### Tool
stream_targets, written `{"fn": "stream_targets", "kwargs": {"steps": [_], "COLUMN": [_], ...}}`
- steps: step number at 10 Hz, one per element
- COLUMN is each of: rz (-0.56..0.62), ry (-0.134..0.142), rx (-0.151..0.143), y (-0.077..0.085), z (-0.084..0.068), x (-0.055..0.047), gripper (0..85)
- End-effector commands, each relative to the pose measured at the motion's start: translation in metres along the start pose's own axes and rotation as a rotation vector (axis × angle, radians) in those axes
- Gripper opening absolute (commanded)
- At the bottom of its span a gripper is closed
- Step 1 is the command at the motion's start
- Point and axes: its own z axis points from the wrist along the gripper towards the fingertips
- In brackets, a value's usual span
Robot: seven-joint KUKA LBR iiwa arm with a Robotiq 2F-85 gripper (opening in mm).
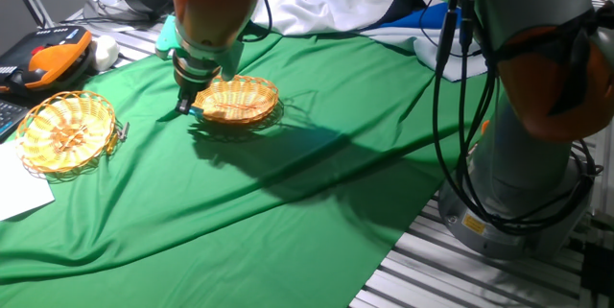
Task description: Use a clamp
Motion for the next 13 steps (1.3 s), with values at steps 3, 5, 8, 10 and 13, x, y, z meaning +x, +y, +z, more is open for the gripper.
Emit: {"fn": "stream_targets", "kwargs": {"steps": [3, 5, 8, 10, 13], "rz": [-0.003, 0.005, 0.018, 0.023, 0.026], "ry": [0.003, 0.020, 0.018, 0.009, 0.008], "rx": [0.005, 0.005, 0.006, -0.002, -0.004], "y": [-0.0018, -0.0017, -0.0015, -0.0003, -0.0002], "z": [-0.0005, -0.0023, -0.0017, 0.0014, 0.0016], "x": [0.0013, 0.0007, 0.0011, 0.0030, 0.0034], "gripper": [0.0, 0.0, 0.0, 0.0, 0.0]}}
